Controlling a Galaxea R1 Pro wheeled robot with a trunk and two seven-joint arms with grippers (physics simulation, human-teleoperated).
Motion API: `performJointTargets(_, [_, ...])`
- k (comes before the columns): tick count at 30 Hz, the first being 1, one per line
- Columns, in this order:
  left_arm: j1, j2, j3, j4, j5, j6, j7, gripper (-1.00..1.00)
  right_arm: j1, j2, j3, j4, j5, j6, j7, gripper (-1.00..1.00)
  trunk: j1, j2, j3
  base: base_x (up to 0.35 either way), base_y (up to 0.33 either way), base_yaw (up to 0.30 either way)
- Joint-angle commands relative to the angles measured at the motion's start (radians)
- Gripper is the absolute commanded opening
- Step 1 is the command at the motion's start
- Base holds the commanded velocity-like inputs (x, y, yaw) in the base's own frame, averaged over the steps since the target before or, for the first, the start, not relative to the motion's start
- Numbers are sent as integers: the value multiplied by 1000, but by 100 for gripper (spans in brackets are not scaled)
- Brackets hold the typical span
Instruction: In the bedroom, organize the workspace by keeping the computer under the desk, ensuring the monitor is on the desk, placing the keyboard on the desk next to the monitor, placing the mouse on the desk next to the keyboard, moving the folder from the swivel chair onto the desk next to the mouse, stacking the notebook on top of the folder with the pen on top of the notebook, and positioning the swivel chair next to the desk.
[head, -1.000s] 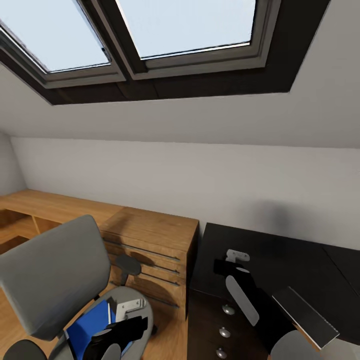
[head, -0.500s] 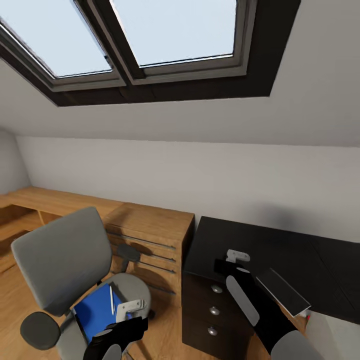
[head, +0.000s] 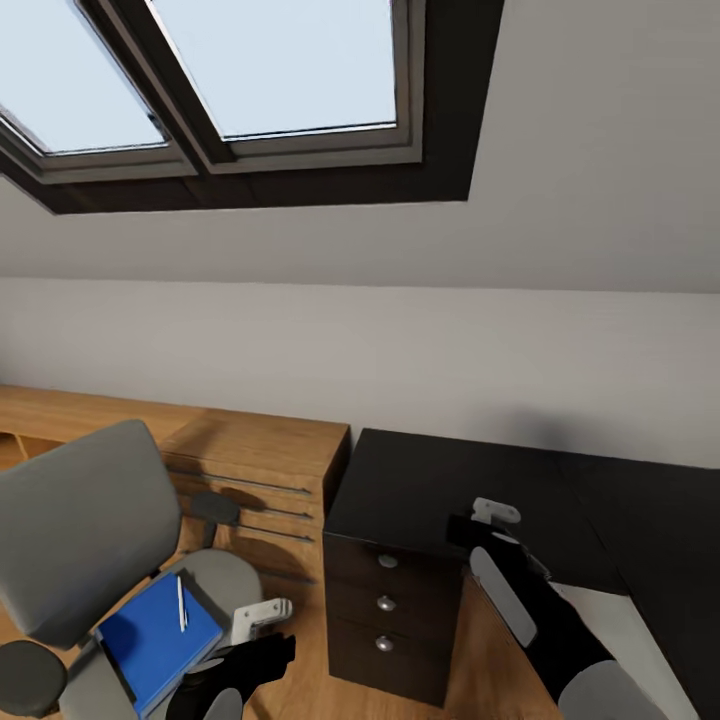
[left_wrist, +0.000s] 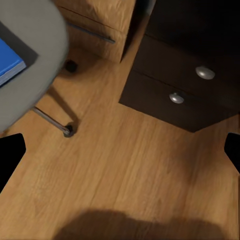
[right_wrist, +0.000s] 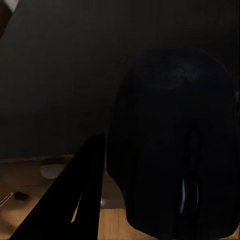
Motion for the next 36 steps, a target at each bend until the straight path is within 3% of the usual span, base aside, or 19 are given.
performJointTargets(1, [-1,1,-2,-1,10,1,10,100,-1,-2,-4,-1,-8,2,-7,-100,0,-1,-1,-2,-3,-268])
performJointTargets(5, [-1,2,-1,-1,9,1,9,100,-1,-13,-66,0,-9,3,-6,-100,0,-1,1,0,-1,-268])
performJointTargets(6, [-1,2,0,-1,8,1,8,100,-1,-14,-121,3,-9,2,-6,-100,0,-1,2,0,0,-268])
performJointTargets(7, [-1,3,0,-1,8,1,8,100,-1,-14,-146,4,-8,2,-6,-100,0,-1,2,0,0,-268])
performJointTargets(12, [-1,4,0,-3,8,-1,8,100,-1,-14,-222,16,-8,1,-6,-100,0,-1,5,-1,0,-268])
performJointTargets(16, [-1,4,0,-3,8,-2,10,100,-1,-13,-372,42,-8,1,-4,-100,0,-1,7,-189,-67,-268])
performJointTargets(19, [-1,4,-1,-3,8,-2,11,100,-1,-11,-443,54,-7,0,-4,-100,0,-1,9,-279,-154,-268])
performJointTargets(25, [-1,4,0,-3,8,-2,9,100,-1,-12,-473,57,-7,-3,-4,-100,0,-1,12,-198,-140,-268])
performJointTargets(27, [-1,4,1,-3,8,-2,8,100,-1,-12,-522,67,-7,-5,-4,-100,0,-1,13,-29,-21,-268])
performJointTargets(30, [-1,4,1,-3,8,-2,7,100,-1,-12,-542,89,-5,-30,-6,-100,0,-1,14,-5,-4,-271])
performJointTargets(36, [-1,4,1,-4,8,-2,6,100,-1,-12,-540,113,-1,-61,-5,-100,0,-1,15,0,0,-283])
